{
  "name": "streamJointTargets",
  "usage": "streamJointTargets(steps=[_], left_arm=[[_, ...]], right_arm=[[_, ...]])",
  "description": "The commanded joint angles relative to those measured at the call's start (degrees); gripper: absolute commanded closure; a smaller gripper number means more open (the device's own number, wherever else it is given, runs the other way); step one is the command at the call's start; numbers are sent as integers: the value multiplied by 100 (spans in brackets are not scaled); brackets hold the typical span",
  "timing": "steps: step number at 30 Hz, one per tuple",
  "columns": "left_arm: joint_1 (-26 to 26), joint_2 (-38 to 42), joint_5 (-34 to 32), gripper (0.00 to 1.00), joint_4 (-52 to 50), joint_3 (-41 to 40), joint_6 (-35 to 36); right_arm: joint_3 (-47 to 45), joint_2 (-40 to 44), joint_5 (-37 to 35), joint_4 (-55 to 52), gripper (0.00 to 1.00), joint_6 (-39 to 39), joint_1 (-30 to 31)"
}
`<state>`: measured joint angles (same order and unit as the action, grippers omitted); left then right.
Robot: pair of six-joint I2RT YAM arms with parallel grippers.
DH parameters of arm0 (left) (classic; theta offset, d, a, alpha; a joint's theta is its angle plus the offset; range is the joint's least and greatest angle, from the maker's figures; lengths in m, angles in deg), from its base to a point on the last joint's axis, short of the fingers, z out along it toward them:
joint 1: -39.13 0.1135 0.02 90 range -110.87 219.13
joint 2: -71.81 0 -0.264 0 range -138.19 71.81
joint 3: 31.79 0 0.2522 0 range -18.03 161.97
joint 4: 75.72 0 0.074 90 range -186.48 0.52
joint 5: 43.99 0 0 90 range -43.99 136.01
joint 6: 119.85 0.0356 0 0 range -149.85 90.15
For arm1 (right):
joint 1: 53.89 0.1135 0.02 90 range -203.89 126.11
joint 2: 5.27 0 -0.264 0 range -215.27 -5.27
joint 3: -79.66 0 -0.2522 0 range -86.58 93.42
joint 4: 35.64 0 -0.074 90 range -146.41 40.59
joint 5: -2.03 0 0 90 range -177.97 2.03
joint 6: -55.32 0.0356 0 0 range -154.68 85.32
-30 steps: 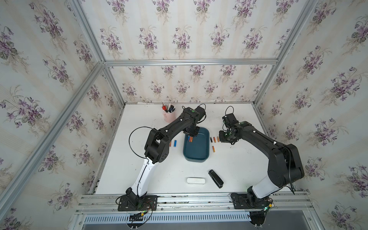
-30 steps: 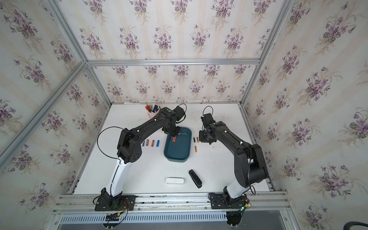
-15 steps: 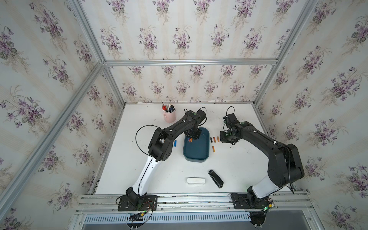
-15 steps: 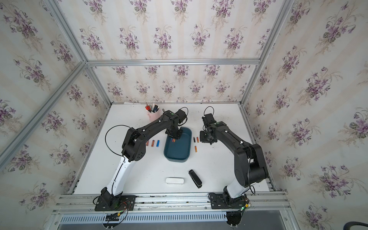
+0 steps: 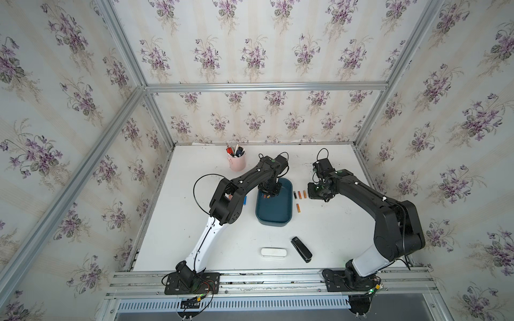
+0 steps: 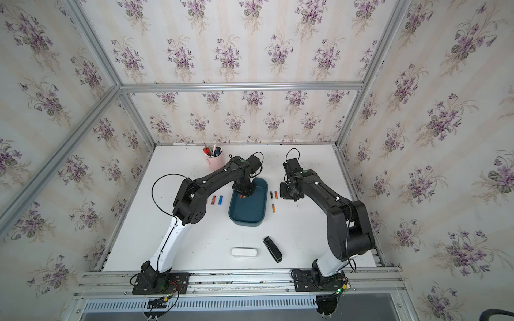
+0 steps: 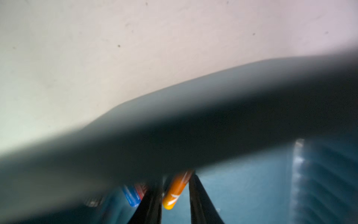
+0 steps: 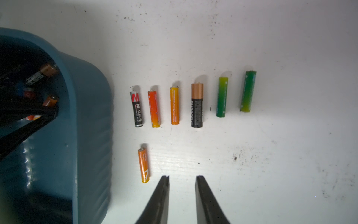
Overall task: Take the batteries out of the storage box
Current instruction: Pick up the battery from the storage box.
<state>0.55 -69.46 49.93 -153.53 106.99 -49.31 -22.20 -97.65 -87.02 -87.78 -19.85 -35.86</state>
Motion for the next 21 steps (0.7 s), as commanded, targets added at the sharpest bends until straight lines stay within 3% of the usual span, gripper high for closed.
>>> streamJointTargets(steps=[1,14,21], left_arm=[[2,18,36,72,-24,39,-26],[14,-68,334,86,-39,42,-77],[232,445,1250,89,388,-360,-308]], right_arm=[[42,-21,-2,-24,71,-26,-1],[38,29,28,-31,71,-6,-9],[35,18,104,44,72,33,-9]])
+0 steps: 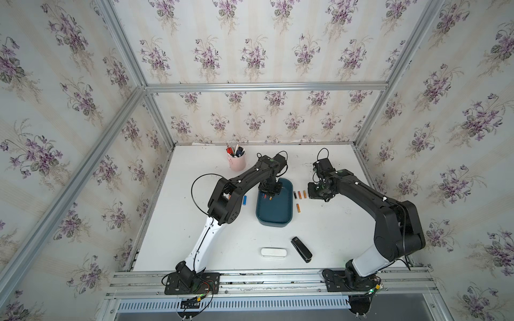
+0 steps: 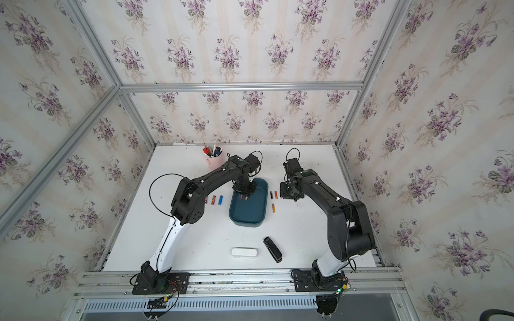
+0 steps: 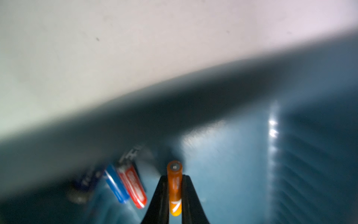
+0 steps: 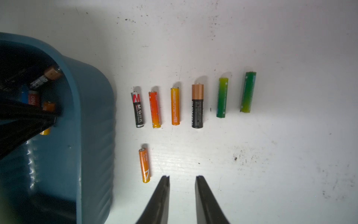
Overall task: Take the batteries out of the storage box
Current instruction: Pick up the battery from the storage box, then place the battery at the center of the board.
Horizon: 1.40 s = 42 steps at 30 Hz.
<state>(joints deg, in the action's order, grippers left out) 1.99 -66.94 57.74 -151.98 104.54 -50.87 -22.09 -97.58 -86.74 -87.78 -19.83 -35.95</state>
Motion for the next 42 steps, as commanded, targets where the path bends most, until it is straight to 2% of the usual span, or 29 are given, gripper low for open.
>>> streamJointTargets(steps=[1,10,17,25,32,42], left_arm=[[102,294,503,89,255,-166,-167],[267,1227,526,88,238,-669,-256],[588,2378,378,88,449,-1957,-363],[808,3190,68,88,709,-3544,-511],[820,3201,-102,88,1038,-4400,-786],[816,2891,-223,87,1135,-4583,-902]], right_arm=[[21,11,83,57,72,35,7],[22,-60,184,172,72,44,8],[80,-146,249,238,72,31,8],[195,-217,281,215,72,35,24],[259,-199,219,120,72,18,26],[333,-186,176,9,72,-9,26]])
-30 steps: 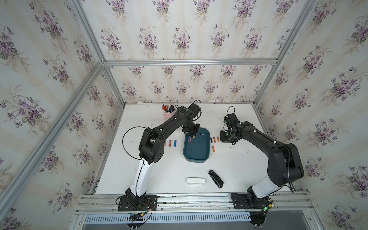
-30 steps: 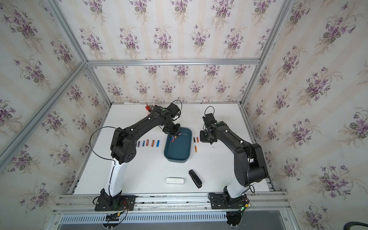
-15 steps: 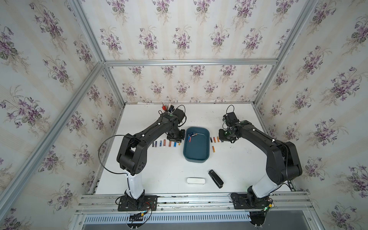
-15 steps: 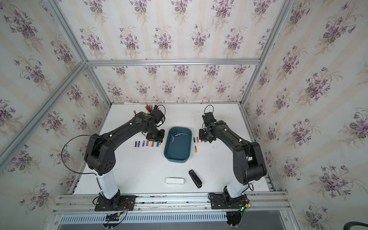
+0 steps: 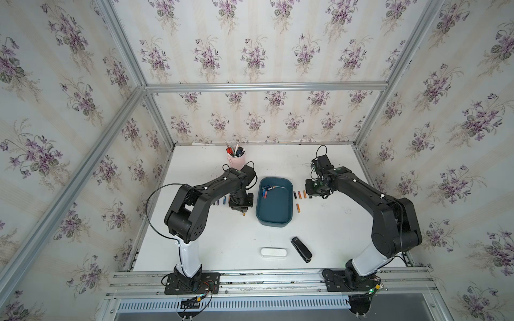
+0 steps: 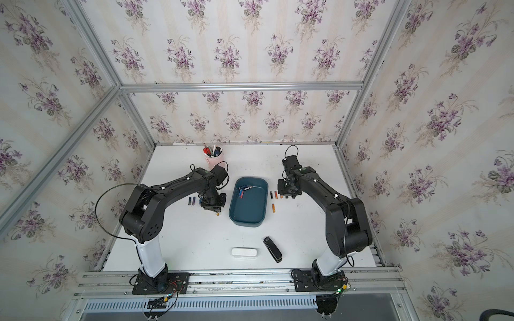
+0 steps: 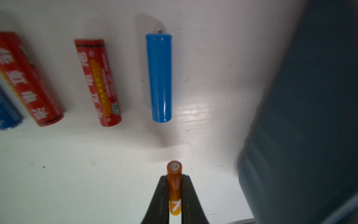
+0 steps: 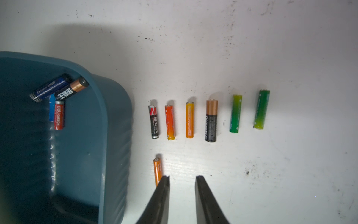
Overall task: Take the batteries out of the storage box
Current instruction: Place the battery at the center of the board.
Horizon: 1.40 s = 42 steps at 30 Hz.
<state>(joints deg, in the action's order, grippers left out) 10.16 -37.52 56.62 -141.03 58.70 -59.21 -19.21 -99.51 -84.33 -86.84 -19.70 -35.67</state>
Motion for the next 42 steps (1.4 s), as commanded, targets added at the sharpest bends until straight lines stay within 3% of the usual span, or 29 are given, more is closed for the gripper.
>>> streamJointTargets(steps=[1,13,32,42], left_arm=[[0,-76,-112,87,54,-10,-74],[-15,-267,-120,87,160,-149,-113],[-34,-235,-158,76,60,-63,-104],[-38,77,-165,73,-190,230,-65]], right_arm=[[39,5,-61,-76,72,-22,-2],[93,-34,-65,-104,72,-31,-2],[90,-1,-56,-95,71,13,45],[426,17,-6,-77,71,340,539]])
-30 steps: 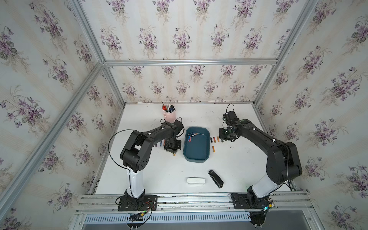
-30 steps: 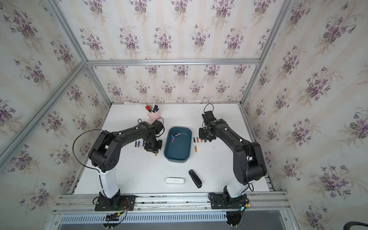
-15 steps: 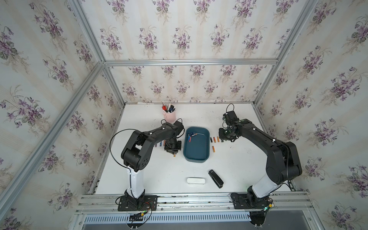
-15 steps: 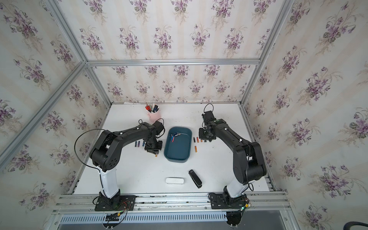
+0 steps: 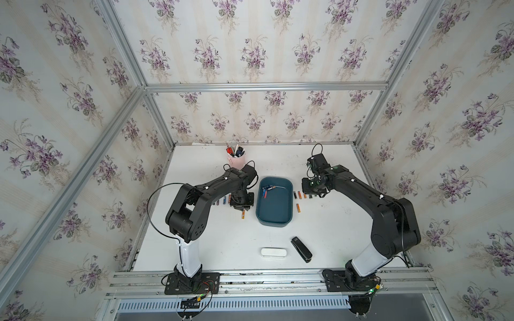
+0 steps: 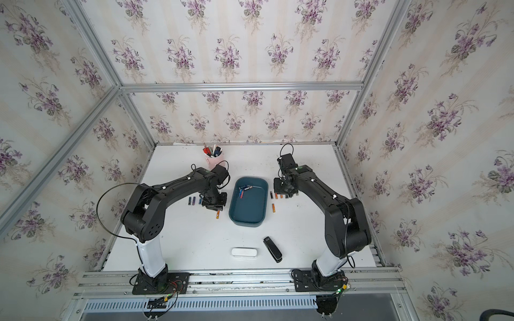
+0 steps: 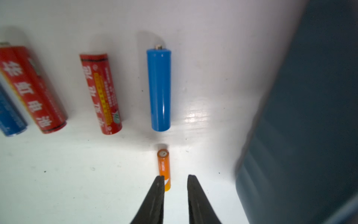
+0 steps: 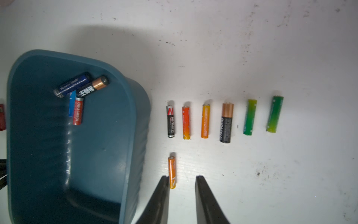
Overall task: Take the batteries out of the storage box
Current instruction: Place the battery at the center of the board, then adjust the battery at the center of the board.
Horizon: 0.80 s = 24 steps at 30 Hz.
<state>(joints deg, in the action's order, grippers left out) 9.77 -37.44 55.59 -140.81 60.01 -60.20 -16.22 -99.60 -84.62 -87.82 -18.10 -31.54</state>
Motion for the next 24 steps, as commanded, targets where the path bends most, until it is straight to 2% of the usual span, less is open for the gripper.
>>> streamJointTargets(steps=[1,7,8,12,18,24], left_arm=[[3,86,-63,73,-231,127,53],[10,128,-55,72,-274,216,99],[14,122,-38,72,-278,217,100],[10,115,-17,72,-278,229,147],[74,154,-141,71,-316,121,227],[211,210,-432,64,-369,-82,383]], right_arm=[[179,15,38,43,71,233,198],[554,-398,174,299,71,564,806],[612,-515,204,367,71,619,1081],[768,-923,376,690,70,838,1370],[1035,-1457,479,872,70,942,1552],[1091,-1679,526,939,70,953,1597]])
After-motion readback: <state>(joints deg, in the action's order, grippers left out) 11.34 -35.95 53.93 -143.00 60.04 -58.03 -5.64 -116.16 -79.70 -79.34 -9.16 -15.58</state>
